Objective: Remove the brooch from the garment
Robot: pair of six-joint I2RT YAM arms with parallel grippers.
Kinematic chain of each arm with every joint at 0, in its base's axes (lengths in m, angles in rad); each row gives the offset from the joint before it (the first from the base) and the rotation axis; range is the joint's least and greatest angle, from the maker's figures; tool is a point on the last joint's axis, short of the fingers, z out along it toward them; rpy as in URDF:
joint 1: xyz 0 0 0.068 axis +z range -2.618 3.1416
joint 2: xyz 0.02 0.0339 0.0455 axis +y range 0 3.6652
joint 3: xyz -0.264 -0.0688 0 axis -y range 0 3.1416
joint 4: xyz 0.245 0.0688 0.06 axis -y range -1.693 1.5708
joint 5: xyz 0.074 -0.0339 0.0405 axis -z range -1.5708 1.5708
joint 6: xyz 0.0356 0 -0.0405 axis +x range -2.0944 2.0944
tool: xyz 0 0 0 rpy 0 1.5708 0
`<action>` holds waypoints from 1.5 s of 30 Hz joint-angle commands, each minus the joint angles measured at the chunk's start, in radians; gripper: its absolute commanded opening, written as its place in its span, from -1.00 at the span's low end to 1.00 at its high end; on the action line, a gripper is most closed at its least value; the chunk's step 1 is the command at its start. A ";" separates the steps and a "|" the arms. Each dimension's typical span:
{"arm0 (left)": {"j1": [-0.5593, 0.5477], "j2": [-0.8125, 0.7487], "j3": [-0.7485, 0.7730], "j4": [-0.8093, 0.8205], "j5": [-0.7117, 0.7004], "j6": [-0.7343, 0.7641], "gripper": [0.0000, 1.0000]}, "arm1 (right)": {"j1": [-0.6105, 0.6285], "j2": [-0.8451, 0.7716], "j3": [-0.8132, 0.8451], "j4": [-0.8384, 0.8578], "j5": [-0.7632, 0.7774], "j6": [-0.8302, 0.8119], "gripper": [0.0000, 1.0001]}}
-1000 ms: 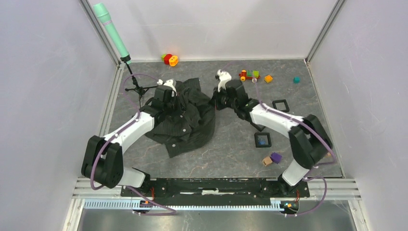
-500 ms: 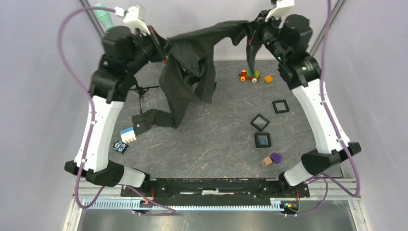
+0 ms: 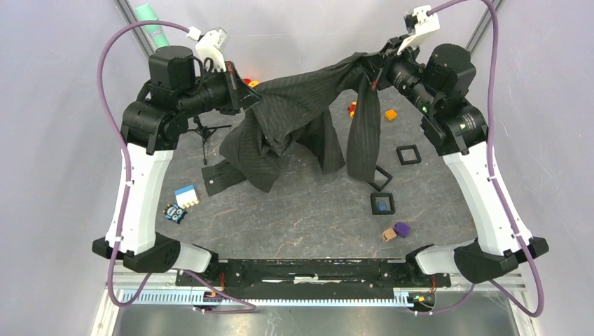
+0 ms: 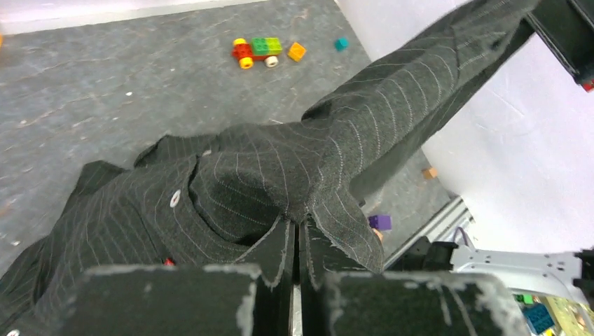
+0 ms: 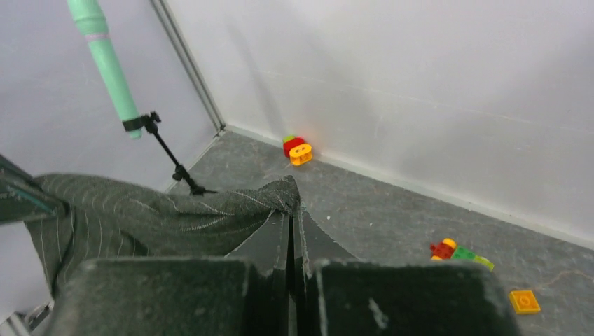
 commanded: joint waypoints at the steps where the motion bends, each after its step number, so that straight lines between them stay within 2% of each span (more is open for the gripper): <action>1: 0.017 0.071 0.130 0.052 0.117 -0.014 -0.96 | -0.010 0.059 0.161 0.013 0.079 -0.002 -1.00; 4: 0.075 0.256 0.346 -0.021 0.083 -0.022 -0.95 | -0.010 0.125 0.177 0.044 0.049 0.024 -1.00; 7: 0.151 0.407 0.544 -0.030 0.131 -0.071 -0.95 | -0.010 0.169 0.176 0.094 0.009 0.054 -1.00; 8: 0.171 0.426 0.582 -0.013 0.155 -0.091 -0.95 | -0.010 0.174 0.176 0.104 -0.001 0.060 -1.00; 10: 0.180 0.404 0.541 0.055 0.239 -0.122 -0.95 | -0.012 0.169 0.172 0.108 0.003 0.060 -1.00; 12: 0.177 0.332 0.371 0.153 0.350 -0.177 -0.95 | -0.014 0.142 0.135 0.103 0.010 0.046 -1.00; 14: 0.141 0.247 0.174 0.175 0.378 -0.155 -0.95 | -0.016 0.093 0.055 0.069 0.049 0.043 -1.00; 17: 0.021 0.087 -0.197 0.172 0.226 -0.050 -0.95 | -0.016 0.008 -0.154 -0.013 0.063 0.077 -1.00; 19: -0.046 0.015 -0.439 0.216 0.163 -0.038 -0.95 | -0.015 -0.036 -0.315 -0.060 0.025 0.096 -1.00; 22: -0.135 -0.031 -0.752 0.321 0.122 -0.042 -0.95 | -0.005 -0.130 -0.621 -0.012 -0.043 0.126 -1.00; 25: -0.231 -0.015 -0.990 0.421 0.067 -0.066 -0.95 | 0.041 -0.216 -0.849 0.043 -0.034 0.129 -1.00; 29: -0.336 0.028 -1.207 0.575 0.043 -0.127 -0.95 | 0.107 -0.267 -1.033 0.055 -0.011 0.127 -1.00; 32: -0.381 0.086 -1.277 0.611 0.025 -0.137 -0.95 | 0.137 -0.289 -1.152 0.104 -0.028 0.139 -0.99; 34: -0.387 0.089 -1.301 0.621 0.012 -0.143 -0.95 | 0.139 -0.283 -1.199 0.144 -0.048 0.144 -0.88; 35: -0.387 0.073 -1.304 0.621 0.006 -0.145 -0.79 | 0.142 -0.274 -1.209 0.160 -0.059 0.143 -0.79; 37: -0.387 0.000 -1.295 0.594 -0.017 -0.143 -0.22 | 0.154 -0.252 -1.201 0.183 -0.056 0.140 -0.57; 39: -0.387 -0.102 -1.267 0.540 -0.080 -0.135 0.09 | 0.180 -0.232 -1.174 0.201 -0.042 0.134 -0.29; 42: -0.371 -0.262 -1.212 0.447 -0.248 -0.128 0.34 | 0.249 -0.180 -1.112 0.217 0.017 0.127 0.01; 45: -0.264 -0.327 -1.201 0.407 -0.295 -0.112 0.32 | 0.308 -0.106 -1.057 0.237 0.074 0.126 0.18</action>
